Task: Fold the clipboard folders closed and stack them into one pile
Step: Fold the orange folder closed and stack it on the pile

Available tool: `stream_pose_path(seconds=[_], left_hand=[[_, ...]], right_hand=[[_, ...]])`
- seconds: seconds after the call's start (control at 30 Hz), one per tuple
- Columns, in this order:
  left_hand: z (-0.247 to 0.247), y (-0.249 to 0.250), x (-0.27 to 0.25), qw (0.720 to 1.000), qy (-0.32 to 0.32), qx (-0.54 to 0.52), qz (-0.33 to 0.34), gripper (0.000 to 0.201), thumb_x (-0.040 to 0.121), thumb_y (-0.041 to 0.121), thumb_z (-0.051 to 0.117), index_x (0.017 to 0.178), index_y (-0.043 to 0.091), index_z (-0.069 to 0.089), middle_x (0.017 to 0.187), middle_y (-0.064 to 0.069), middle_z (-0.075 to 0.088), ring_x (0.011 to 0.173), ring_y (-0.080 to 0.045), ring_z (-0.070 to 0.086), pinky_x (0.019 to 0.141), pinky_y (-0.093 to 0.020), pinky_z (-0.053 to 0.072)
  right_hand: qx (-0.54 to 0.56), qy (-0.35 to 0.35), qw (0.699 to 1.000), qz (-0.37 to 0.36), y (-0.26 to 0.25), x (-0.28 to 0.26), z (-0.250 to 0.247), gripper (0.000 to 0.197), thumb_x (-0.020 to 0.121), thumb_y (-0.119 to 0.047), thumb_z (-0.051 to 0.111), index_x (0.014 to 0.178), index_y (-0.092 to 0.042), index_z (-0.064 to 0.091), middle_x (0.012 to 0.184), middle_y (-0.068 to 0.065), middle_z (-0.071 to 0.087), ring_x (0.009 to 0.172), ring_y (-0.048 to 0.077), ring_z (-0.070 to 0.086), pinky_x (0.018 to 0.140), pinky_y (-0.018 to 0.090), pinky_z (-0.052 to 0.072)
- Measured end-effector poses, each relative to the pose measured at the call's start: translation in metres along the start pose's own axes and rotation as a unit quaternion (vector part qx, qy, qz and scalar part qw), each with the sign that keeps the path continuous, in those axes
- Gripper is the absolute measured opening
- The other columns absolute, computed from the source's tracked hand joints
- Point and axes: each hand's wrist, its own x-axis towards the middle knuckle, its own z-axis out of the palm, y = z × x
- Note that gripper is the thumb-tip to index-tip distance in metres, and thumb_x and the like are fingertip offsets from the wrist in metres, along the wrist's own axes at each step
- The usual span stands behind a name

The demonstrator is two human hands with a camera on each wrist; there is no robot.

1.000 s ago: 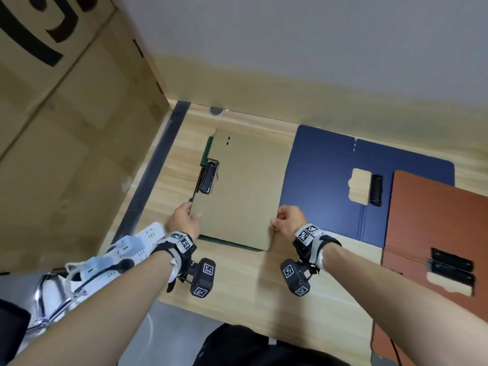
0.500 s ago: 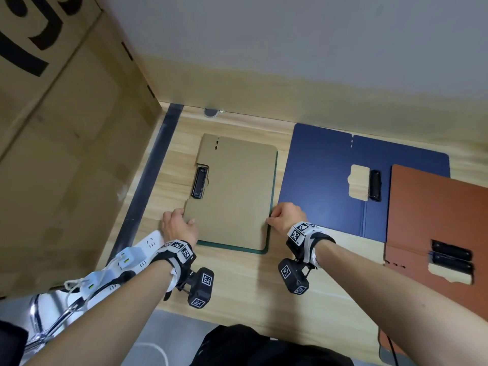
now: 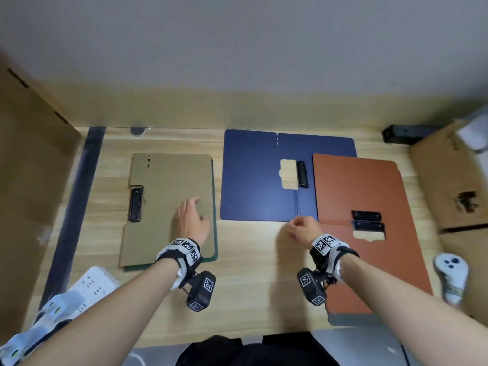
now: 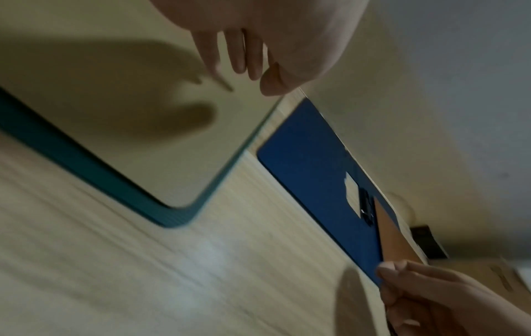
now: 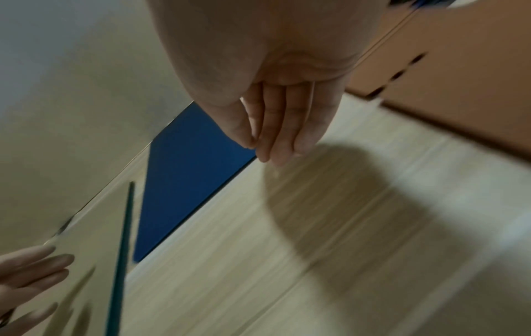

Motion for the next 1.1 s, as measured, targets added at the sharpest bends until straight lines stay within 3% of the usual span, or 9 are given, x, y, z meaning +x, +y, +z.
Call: stream_pose_path(seconds=[0.17, 0.23, 0.37, 0.47, 0.57, 0.67, 0.77, 0.93, 1.1], left_hand=[[0.052, 0.039, -0.016, 0.99, -0.089, -0.086, 0.062, 0.044, 0.082, -0.004, 0.05, 0.123, 0.013, 0.057, 0.124, -0.004, 0.06, 0.118, -0.022, 0.057, 0.101, -0.031, 0.043], [0.07, 0.054, -0.023, 0.988, -0.109, -0.093, 0.064, 0.042, 0.084, -0.007, 0.048, 0.12, 0.011, 0.058, 0.122, -0.004, 0.06, 0.117, -0.021, 0.057, 0.098, -0.026, 0.041], [0.096, 0.082, -0.031, 0.985, -0.134, -0.08, 0.079, 0.039, 0.085, -0.008, 0.048, 0.118, 0.01, 0.059, 0.12, -0.004, 0.061, 0.115, -0.022, 0.057, 0.095, -0.023, 0.039], [0.111, 0.102, -0.034, 0.982, -0.156, -0.054, 0.094, 0.041, 0.085, -0.008, 0.048, 0.12, 0.01, 0.061, 0.121, -0.003, 0.061, 0.115, -0.021, 0.057, 0.096, -0.021, 0.037], [0.124, 0.122, -0.036, 0.98, -0.166, -0.032, 0.102, 0.047, 0.086, -0.006, 0.046, 0.128, 0.01, 0.059, 0.13, -0.003, 0.058, 0.123, -0.021, 0.053, 0.101, -0.021, 0.035], [0.137, 0.142, -0.036, 0.973, -0.202, 0.026, 0.108, 0.054, 0.089, -0.001, 0.045, 0.141, 0.013, 0.049, 0.149, -0.002, 0.045, 0.138, -0.023, 0.039, 0.114, -0.029, 0.027], [0.148, 0.157, -0.038, 0.965, -0.225, 0.095, 0.095, 0.057, 0.092, 0.005, 0.045, 0.147, 0.018, 0.042, 0.159, 0.0, 0.03, 0.145, -0.024, 0.025, 0.118, -0.035, 0.022], [0.156, 0.17, -0.04, 0.951, -0.239, 0.181, 0.077, 0.056, 0.093, 0.011, 0.044, 0.149, 0.017, 0.039, 0.163, -0.002, 0.02, 0.149, -0.025, 0.018, 0.12, -0.035, 0.018], [0.156, 0.177, -0.037, 0.944, -0.243, 0.214, 0.067, 0.055, 0.092, 0.021, 0.048, 0.147, 0.018, 0.042, 0.162, -0.003, 0.024, 0.144, -0.03, 0.027, 0.118, -0.038, 0.026]], right_hand=[[0.091, 0.029, 0.995, 0.04, 0.062, -0.002, -0.052, 0.019, 0.094, -0.012, 0.054, 0.078, -0.008, 0.063, 0.069, 0.012, 0.064, 0.055, 0.02, 0.058, 0.051, 0.025, 0.048], [0.11, 0.046, 0.992, 0.048, 0.084, -0.002, -0.072, 0.022, 0.095, -0.016, 0.053, 0.076, -0.01, 0.062, 0.07, 0.011, 0.065, 0.055, 0.019, 0.058, 0.05, 0.025, 0.048], [0.103, 0.089, 0.99, 0.042, 0.12, 0.007, -0.11, 0.016, 0.089, -0.017, 0.057, 0.073, -0.016, 0.061, 0.075, 0.01, 0.069, 0.059, 0.02, 0.06, 0.063, 0.033, 0.052], [0.037, 0.14, 0.989, 0.015, 0.138, 0.019, -0.141, 0.005, 0.081, -0.015, 0.066, 0.082, -0.02, 0.066, 0.085, 0.0, 0.071, 0.077, 0.021, 0.065, 0.078, 0.034, 0.053], [-0.008, 0.168, 0.986, -0.021, 0.151, 0.04, -0.169, 0.021, 0.078, -0.013, 0.07, 0.097, -0.022, 0.065, 0.101, 0.0, 0.064, 0.095, 0.022, 0.063, 0.091, 0.038, 0.051], [-0.063, 0.129, 0.988, -0.054, 0.158, 0.062, -0.187, 0.039, 0.076, -0.016, 0.073, 0.113, -0.023, 0.065, 0.109, 0.001, 0.057, 0.108, 0.026, 0.057, 0.1, 0.046, 0.047], [-0.112, 0.089, 0.987, -0.075, 0.155, 0.078, -0.195, 0.041, 0.079, -0.02, 0.075, 0.119, -0.024, 0.065, 0.112, 0.002, 0.054, 0.112, 0.026, 0.049, 0.104, 0.043, 0.041], [-0.168, 0.05, 0.978, -0.114, 0.151, 0.098, -0.201, 0.021, 0.079, -0.035, 0.074, 0.099, -0.032, 0.066, 0.095, -0.009, 0.048, 0.096, 0.018, 0.039, 0.09, 0.04, 0.042], [-0.153, 0.046, 0.976, -0.146, 0.151, 0.108, -0.204, 0.019, 0.083, -0.036, 0.07, 0.098, -0.027, 0.062, 0.096, -0.009, 0.047, 0.096, 0.018, 0.036, 0.084, 0.034, 0.037]])
